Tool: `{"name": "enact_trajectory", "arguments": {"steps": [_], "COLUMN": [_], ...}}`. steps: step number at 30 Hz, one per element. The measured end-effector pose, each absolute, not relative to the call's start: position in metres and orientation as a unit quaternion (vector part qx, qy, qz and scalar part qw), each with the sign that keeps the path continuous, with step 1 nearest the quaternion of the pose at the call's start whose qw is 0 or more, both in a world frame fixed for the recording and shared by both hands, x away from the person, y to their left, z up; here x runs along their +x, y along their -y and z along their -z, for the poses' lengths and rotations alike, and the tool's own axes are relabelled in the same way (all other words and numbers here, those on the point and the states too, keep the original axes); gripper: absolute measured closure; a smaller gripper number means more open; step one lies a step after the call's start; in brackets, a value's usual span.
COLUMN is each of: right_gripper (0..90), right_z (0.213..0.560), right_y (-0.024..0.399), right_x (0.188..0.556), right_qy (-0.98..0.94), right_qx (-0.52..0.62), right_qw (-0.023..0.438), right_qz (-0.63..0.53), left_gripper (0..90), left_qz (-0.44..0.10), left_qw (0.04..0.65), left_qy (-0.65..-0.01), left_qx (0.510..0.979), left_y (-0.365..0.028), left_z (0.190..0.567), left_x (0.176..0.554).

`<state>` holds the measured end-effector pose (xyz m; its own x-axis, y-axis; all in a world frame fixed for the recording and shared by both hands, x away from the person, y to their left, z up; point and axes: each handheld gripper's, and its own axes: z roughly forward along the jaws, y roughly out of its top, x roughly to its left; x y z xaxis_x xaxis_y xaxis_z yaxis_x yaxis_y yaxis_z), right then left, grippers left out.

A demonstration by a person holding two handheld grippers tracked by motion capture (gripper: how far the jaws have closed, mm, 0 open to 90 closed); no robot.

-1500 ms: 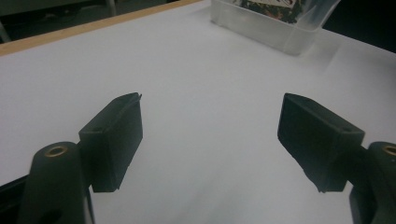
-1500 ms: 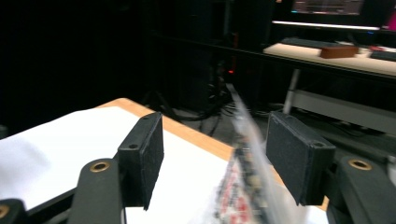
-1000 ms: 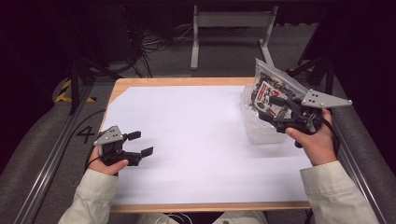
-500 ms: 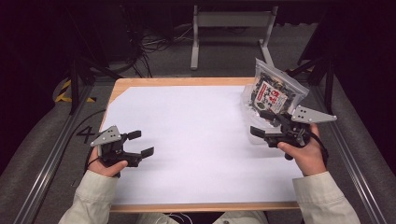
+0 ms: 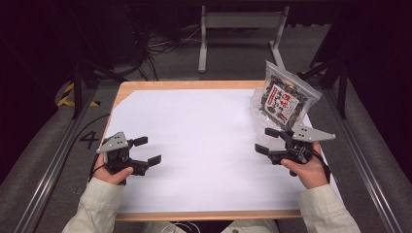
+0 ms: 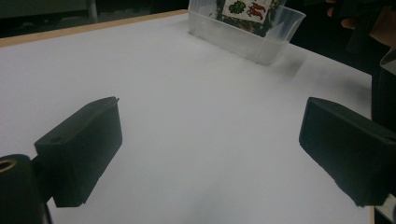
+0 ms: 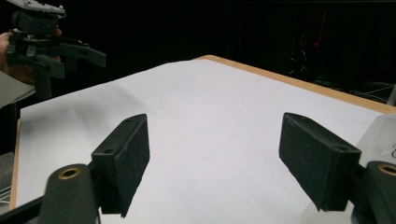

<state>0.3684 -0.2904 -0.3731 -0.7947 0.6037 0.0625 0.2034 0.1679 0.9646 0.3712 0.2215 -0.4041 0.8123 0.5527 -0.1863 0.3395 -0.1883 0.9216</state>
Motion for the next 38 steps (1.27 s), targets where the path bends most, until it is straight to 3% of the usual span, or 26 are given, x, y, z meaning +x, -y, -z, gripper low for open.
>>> {"name": "enact_trajectory", "arguments": {"steps": [16, 29, 38], "right_gripper": [25.1, 25.0, 25.5], "right_z": [0.415, 0.427, 0.428], "right_y": [0.285, 0.270, 0.273], "right_x": [0.370, 0.370, 0.370], "right_qy": [-0.751, -0.807, -0.791], "right_qx": [0.278, 0.267, 0.270], "right_qw": [0.166, 0.159, 0.168], "right_qz": [-0.575, -0.502, -0.523], "left_gripper": [5.0, 4.1, 4.0], "left_qz": [-0.100, -0.102, -0.104], "left_qw": [0.564, 0.550, 0.537], "left_qy": [-0.287, -0.284, -0.288], "left_qx": [0.768, 0.779, 0.786], "left_y": [-0.221, -0.217, -0.218], "left_z": [0.412, 0.415, 0.416], "left_x": [0.374, 0.375, 0.376]}}
